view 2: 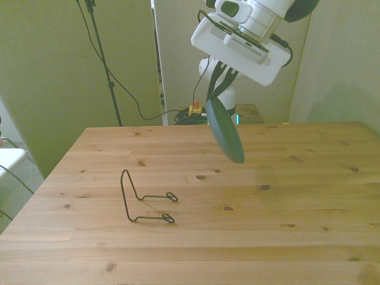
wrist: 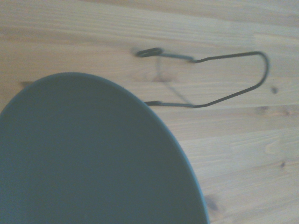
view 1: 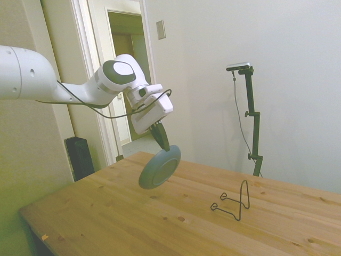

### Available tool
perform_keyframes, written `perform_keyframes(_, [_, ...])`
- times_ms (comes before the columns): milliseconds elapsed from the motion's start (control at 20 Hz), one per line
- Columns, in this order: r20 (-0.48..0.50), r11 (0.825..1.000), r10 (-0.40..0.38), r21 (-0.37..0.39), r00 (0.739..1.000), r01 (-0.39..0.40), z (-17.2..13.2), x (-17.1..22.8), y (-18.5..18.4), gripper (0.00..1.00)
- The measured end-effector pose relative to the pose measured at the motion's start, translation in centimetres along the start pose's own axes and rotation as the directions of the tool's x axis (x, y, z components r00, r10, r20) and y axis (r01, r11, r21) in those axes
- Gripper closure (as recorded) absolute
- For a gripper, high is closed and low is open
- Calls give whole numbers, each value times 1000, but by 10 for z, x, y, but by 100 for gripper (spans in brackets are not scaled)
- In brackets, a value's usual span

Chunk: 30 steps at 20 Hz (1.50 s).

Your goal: Load the plate

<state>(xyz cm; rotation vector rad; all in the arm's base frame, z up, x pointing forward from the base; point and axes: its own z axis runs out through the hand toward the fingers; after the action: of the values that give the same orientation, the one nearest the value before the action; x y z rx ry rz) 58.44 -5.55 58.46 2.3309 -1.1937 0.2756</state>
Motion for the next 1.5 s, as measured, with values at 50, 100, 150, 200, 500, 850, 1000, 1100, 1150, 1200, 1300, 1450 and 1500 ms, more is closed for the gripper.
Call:
perform_keyframes(50, [-16,1000,6,-16,1000,-6,3,8,0,100])
perform_keyframes(100, [-28,999,8,-32,1000,-9,7,15,1,100])
perform_keyframes(150, [-41,999,11,-47,999,-13,11,22,2,100])
perform_keyframes(200, [-52,998,17,-59,999,-20,14,30,4,100])
perform_keyframes(500, [-90,990,75,-114,993,-85,40,96,18,100])
perform_keyframes(850, [-133,977,89,-183,987,-113,81,148,6,100])
perform_keyframes(1000, [-140,973,88,-200,986,-115,97,158,-2,100])
perform_keyframes(1100, [-141,971,83,-209,987,-112,106,159,-10,100])
perform_keyframes(1150, [-144,971,77,-216,987,-107,109,158,-15,100])
perform_keyframes(1200, [-150,969,69,-224,986,-102,112,158,-20,100])
perform_keyframes(1300, [-157,968,58,-234,986,-94,116,156,-27,100])
perform_keyframes(1450, [-167,966,38,-246,985,-79,120,152,-36,100])
perform_keyframes(1500, [-168,966,32,-247,985,-74,121,150,-39,100])
